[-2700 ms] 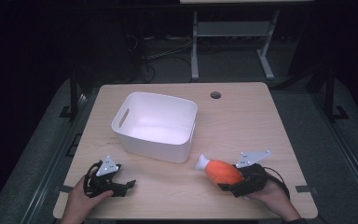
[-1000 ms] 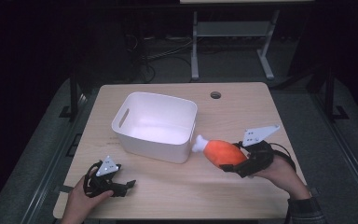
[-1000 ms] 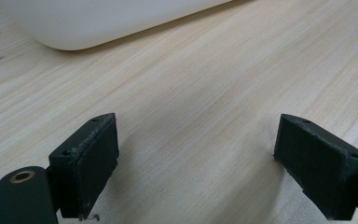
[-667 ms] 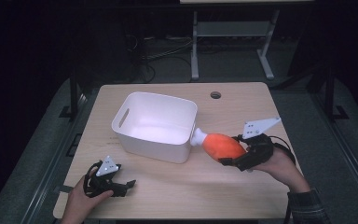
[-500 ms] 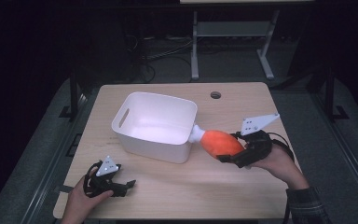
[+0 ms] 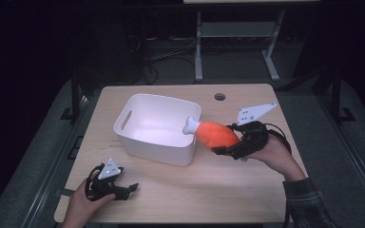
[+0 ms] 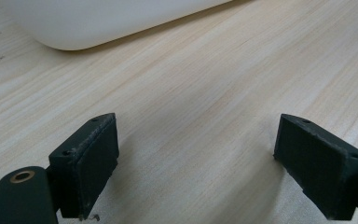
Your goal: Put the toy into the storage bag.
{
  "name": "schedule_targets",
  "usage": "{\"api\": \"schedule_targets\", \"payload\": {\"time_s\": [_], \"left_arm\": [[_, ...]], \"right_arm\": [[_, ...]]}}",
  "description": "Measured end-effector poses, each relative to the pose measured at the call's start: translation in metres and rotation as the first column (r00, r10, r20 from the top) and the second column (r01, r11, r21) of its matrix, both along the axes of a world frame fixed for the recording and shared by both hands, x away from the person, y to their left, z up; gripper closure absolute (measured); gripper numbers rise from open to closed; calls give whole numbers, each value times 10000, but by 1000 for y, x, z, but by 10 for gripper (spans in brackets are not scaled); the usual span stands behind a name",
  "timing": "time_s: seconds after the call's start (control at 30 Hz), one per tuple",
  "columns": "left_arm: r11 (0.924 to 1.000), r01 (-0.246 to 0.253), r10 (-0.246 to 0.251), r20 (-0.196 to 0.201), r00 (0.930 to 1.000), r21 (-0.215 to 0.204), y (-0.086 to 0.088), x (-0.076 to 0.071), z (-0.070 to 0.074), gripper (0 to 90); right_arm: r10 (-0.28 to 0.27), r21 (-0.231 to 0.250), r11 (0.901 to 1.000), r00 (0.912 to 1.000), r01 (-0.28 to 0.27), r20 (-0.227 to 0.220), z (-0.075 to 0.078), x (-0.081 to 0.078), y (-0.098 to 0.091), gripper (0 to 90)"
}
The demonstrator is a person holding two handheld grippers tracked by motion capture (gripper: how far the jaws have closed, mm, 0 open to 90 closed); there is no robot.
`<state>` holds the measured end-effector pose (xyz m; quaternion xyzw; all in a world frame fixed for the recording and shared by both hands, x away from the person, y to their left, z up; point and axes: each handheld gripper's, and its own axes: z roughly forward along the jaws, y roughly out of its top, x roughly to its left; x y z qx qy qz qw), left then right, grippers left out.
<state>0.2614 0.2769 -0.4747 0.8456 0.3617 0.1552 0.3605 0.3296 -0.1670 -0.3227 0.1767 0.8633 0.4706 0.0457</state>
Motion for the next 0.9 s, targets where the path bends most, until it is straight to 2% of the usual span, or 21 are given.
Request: {"api": "schedule_targets", "payload": {"time_s": [0.4,0.9], "left_arm": [[10000,9,-9,-5,10000,-4,0,0,0,129],[10000,8,-8,3,10000,-2,0,0,0,129]], "right_arm": [[138,-170,9998,9999,-136,68,10,18,25,248],[563,-406,9976,9982,-555,186,21,38,63,248]]}}
